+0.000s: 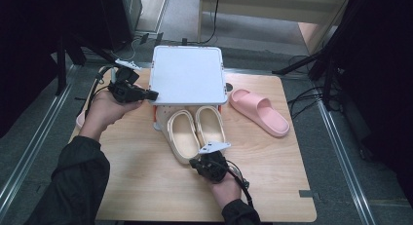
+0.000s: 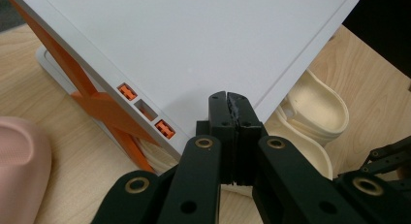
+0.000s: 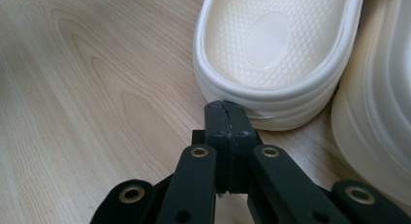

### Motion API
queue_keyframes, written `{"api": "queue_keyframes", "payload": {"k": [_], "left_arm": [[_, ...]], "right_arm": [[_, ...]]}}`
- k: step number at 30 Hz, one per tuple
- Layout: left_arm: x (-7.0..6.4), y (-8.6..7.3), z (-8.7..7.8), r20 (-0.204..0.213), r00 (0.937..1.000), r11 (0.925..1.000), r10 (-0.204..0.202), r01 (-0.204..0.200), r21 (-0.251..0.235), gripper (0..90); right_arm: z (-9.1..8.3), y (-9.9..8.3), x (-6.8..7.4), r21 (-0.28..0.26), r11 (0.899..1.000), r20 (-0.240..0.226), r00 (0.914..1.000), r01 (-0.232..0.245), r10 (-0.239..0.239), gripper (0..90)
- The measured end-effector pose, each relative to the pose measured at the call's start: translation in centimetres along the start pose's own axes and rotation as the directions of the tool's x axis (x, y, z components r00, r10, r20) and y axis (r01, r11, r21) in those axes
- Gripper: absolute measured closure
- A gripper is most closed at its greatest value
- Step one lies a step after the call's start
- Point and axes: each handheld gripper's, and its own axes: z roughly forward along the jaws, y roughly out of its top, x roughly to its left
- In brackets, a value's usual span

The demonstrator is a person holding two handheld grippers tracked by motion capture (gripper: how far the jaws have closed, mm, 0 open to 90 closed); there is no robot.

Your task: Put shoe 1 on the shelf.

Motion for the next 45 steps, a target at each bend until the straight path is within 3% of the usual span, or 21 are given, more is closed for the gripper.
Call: {"api": "queue_keyframes", "payload": {"k": [13,27,34,36,39,42,45], "left_arm": [[0.0,-0.2,0.0,0.009,1.0000,0.9999,0.001,-0.001,-0.012,89.9],[0.2,-0.2,0.0,0.016,0.9998,0.9998,-0.014,0.014,-0.012,89.9],[0.1,-0.2,0.0,0.013,0.9998,0.9998,-0.016,0.016,-0.010,89.9],[0.1,-0.2,0.0,0.013,0.9998,0.9998,-0.014,0.014,-0.011,89.9],[0.0,-0.2,0.0,0.011,0.9999,0.9999,-0.012,0.012,-0.012,89.9],[0.1,-0.2,0.0,0.011,0.9998,0.9998,-0.015,0.015,-0.011,89.9],[0.1,-0.2,0.0,0.013,0.9998,0.9998,-0.017,0.017,-0.011,89.9]], "right_arm": [[1.0,2.5,0.1,-0.037,0.999,-0.004,1.0000,0.008,-0.008,90.0],[3.1,4.8,0.0,-0.024,1.000,0.005,0.9999,0.011,-0.011,90.0],[4.2,5.7,0.1,-0.041,0.999,0.023,0.9995,0.023,-0.022,90.0],[4.7,6.0,0.1,-0.043,0.998,0.053,0.9975,0.050,-0.048,90.0],[5.2,6.7,-0.2,-0.040,0.998,0.053,0.9977,0.043,-0.041,90.0],[5.8,7.4,-0.4,-0.028,0.999,0.089,0.9954,0.040,-0.037,90.0],[6.3,7.9,-0.8,-0.041,0.999,0.080,0.9967,0.008,-0.005,90.0]]}}
